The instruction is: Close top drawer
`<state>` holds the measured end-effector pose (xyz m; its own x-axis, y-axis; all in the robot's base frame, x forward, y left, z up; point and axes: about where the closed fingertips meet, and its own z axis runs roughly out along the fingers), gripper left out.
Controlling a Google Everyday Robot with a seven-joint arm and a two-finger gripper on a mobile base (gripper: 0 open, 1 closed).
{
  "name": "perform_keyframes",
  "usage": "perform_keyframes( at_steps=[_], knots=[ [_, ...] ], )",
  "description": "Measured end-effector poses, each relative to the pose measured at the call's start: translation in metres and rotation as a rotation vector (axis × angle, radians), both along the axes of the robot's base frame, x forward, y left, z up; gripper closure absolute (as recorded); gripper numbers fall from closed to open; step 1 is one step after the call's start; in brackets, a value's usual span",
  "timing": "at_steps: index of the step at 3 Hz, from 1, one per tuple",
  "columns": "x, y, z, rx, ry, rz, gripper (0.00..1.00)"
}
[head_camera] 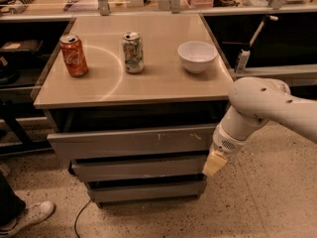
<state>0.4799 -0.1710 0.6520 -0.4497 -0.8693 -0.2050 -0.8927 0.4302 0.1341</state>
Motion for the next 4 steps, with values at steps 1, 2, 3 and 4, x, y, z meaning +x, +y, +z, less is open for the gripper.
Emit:
perform_keyframes(
  at_steps=[1,2,3,4],
  knots=[
    [0.0,0.0,0.0,0.0,-0.001,0.0,0.66],
    [0.011,0.004,0.003,0.001,-0.025,-0.001,0.89],
    [0.028,0.01,0.006,0.01,-0.049,0.005,1.0],
    [0.047,0.017,0.01,0.011,-0.071,0.014,1.0]
  ],
)
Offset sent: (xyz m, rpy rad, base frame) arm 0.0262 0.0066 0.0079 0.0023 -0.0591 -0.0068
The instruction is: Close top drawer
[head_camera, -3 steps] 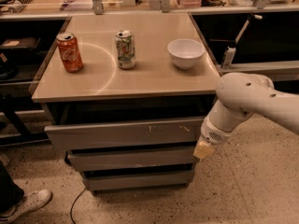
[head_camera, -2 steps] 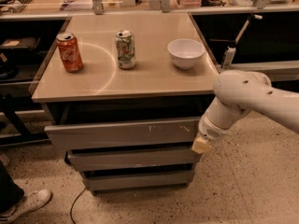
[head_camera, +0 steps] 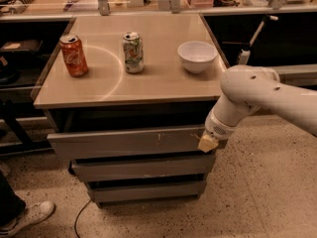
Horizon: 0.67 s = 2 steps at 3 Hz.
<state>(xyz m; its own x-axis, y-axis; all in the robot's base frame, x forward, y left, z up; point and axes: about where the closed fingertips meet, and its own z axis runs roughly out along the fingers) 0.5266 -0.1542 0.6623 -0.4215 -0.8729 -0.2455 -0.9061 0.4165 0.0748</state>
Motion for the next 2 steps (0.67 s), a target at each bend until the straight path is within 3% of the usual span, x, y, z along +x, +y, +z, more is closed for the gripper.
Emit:
perform_keyframes(
  at_steps=[2],
  knots=[
    [0.026,0.016,-0.002,-0.011,-0.017,0.019,1.0]
  ],
)
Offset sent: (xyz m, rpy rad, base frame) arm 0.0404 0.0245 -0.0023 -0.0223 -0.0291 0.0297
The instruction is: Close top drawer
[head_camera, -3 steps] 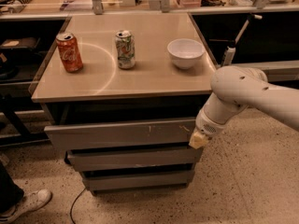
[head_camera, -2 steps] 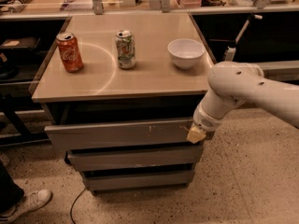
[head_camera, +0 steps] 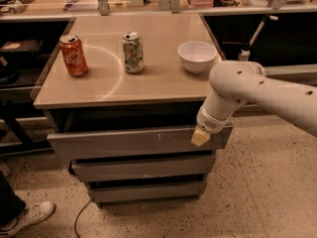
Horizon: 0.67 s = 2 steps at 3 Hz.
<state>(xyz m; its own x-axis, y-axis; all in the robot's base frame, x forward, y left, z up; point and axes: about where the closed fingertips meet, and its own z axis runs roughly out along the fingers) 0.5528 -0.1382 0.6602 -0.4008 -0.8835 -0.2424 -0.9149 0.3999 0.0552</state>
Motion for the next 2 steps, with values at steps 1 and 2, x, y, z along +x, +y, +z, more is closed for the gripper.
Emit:
perform_keyframes(
  at_steps=[1,2],
  knots=[
    [0.0,0.0,0.0,0.0,0.0,0.0,0.81],
    [0.0,0.0001,0.0,0.0,0.0,0.0,0.58]
  ],
)
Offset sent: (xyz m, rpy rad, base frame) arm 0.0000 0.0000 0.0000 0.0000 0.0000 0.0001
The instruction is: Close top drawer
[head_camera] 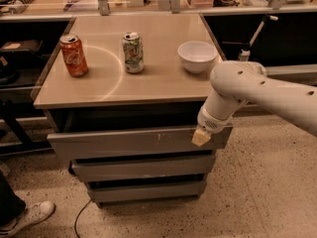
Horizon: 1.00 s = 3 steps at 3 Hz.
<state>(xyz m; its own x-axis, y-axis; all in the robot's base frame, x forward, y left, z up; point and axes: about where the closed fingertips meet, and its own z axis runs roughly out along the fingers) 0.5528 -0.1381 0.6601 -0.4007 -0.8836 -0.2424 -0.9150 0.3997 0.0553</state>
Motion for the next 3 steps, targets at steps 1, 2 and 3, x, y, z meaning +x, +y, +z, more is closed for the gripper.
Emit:
perform_keyframes(
  at_steps=[1,2,3],
  knots=[
    [0.0,0.0,0.0,0.0,0.0,0.0,0.35],
    [0.0,0.0,0.0,0.0,0.0,0.0,0.11],
    [0.0,0.0,-0.0001,0.0,0.0,0.0,0.0]
  ],
)
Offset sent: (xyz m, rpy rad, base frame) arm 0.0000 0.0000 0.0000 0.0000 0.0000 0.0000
